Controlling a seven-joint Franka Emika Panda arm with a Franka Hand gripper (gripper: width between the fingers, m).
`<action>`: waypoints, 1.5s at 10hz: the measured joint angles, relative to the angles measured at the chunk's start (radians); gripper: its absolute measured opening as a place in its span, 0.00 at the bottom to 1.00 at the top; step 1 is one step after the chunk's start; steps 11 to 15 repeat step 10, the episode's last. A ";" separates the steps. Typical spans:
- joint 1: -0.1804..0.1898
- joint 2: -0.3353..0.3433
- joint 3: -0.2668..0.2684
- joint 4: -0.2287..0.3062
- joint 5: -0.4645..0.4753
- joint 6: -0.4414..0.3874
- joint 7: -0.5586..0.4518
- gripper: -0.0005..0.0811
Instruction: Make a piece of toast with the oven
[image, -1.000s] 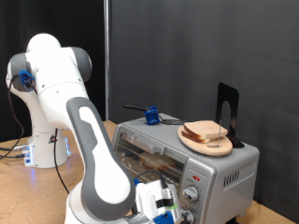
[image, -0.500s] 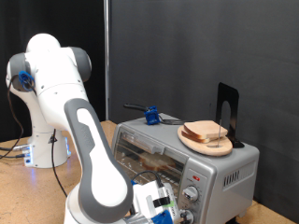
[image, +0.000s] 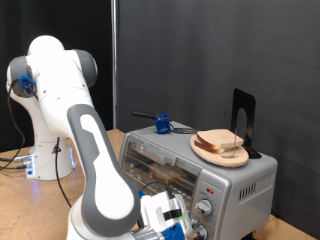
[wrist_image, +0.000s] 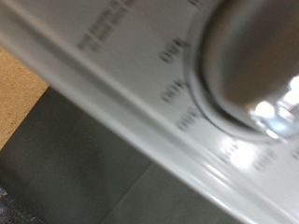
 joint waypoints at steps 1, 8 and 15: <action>-0.004 -0.011 0.000 -0.011 0.001 -0.009 0.008 0.44; -0.071 -0.119 -0.089 -0.091 -0.091 -0.123 0.125 0.99; -0.106 -0.138 -0.120 -0.089 -0.114 -0.211 0.167 1.00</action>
